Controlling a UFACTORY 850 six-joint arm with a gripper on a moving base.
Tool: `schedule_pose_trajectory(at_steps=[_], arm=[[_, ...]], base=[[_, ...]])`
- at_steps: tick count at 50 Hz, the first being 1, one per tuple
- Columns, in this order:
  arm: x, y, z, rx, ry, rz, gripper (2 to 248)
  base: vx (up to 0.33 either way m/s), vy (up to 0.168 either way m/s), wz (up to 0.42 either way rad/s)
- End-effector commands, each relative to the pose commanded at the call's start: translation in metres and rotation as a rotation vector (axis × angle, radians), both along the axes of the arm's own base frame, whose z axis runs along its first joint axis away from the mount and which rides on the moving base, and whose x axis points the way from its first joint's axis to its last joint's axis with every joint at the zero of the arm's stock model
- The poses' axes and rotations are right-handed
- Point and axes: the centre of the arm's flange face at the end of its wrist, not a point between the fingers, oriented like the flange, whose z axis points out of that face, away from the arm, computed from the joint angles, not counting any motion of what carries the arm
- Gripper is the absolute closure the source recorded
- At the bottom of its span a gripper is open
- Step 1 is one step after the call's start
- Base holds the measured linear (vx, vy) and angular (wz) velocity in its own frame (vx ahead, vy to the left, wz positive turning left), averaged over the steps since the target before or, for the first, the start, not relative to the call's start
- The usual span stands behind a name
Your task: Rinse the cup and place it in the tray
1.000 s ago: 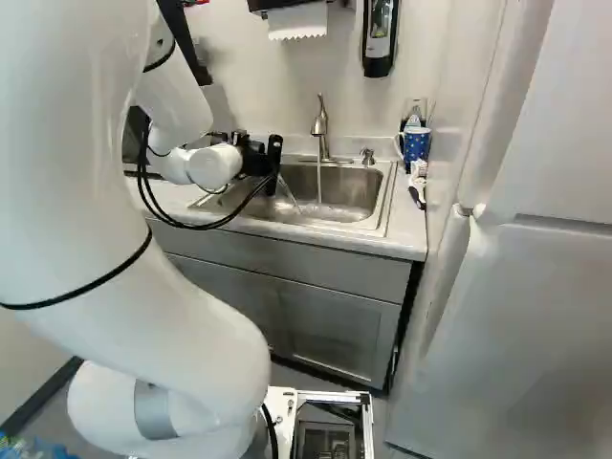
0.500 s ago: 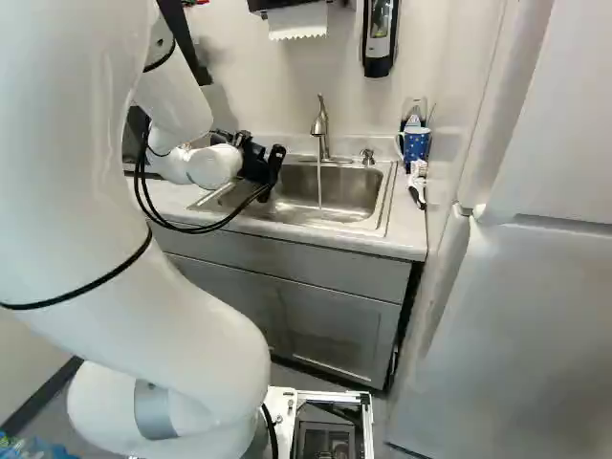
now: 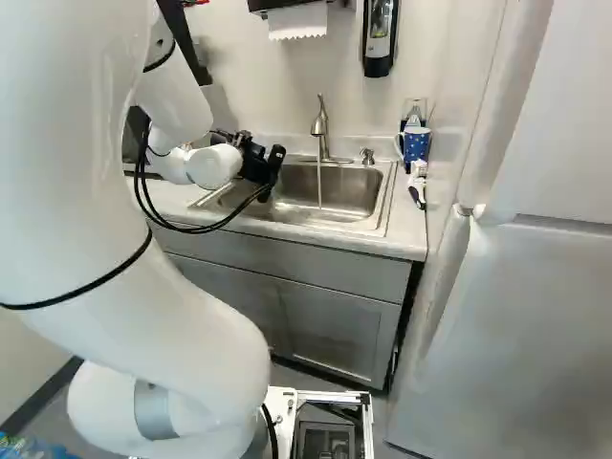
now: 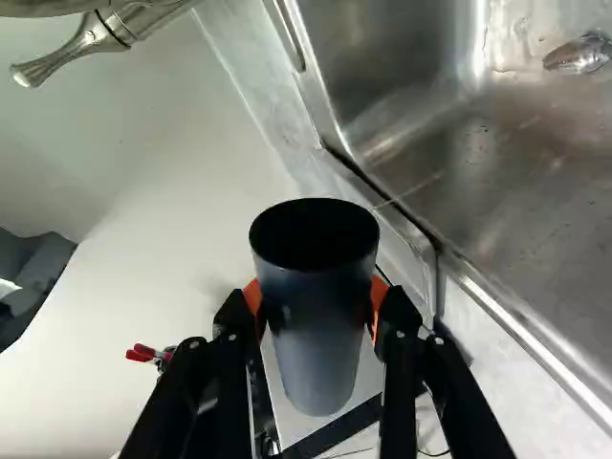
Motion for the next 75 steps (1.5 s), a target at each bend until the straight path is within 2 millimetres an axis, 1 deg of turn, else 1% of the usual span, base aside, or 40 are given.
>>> schedule_pose_trajectory(at_steps=[52,75], arm=[[0.0000,0.0000,0.0000,-0.002,0.000,0.000,127],[0.0000,0.0000,0.0000,-0.204,-0.042,0.036,127]], base=[[0.000,0.000,0.000],[0.000,0.000,0.000]])
